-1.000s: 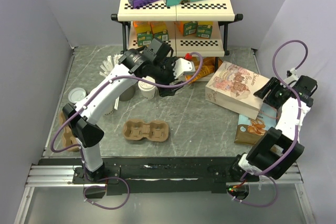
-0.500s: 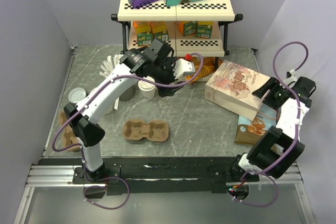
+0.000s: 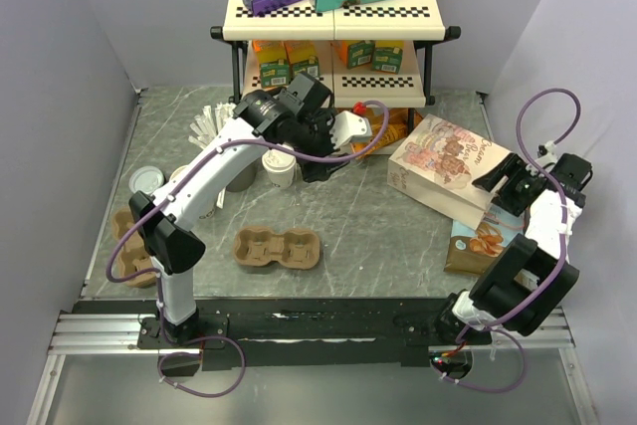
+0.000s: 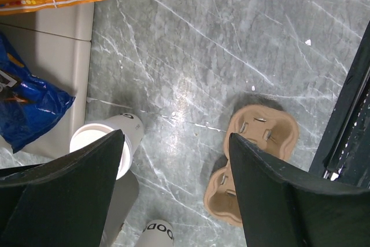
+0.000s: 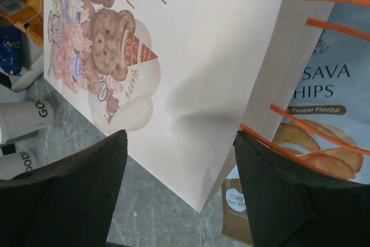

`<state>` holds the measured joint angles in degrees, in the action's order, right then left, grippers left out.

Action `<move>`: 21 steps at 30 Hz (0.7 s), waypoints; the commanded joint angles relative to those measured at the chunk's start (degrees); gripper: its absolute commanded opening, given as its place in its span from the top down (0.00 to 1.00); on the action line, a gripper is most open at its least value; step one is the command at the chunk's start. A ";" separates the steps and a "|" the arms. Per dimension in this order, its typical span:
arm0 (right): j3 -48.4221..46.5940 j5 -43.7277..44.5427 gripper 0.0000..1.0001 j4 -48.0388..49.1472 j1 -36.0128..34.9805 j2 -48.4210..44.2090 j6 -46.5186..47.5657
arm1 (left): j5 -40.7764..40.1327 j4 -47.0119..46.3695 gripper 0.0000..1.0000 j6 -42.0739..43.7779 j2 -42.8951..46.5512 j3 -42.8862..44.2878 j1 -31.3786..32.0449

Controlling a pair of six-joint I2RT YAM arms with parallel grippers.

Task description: Pack the takeout coffee

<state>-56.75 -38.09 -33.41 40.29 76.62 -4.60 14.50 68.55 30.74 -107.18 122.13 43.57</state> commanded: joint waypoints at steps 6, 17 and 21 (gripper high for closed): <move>2.61 -3.31 0.11 0.36 0.49 -3.23 -5.24 | -0.62 -2.29 0.21 -1.39 3.55 -2.95 -0.15; 2.87 1.60 0.07 -3.42 0.40 -14.64 -6.30 | 0.17 -1.32 0.21 -2.70 2.23 -0.48 -0.07; 3.14 9.23 0.07 -7.45 0.49 -16.76 -5.16 | 0.44 -1.14 0.21 -2.88 2.23 -0.57 0.02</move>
<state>-53.89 -35.94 -37.01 40.45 62.17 -10.24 14.13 67.96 29.26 -106.91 119.31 43.57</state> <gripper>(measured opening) 0.930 0.790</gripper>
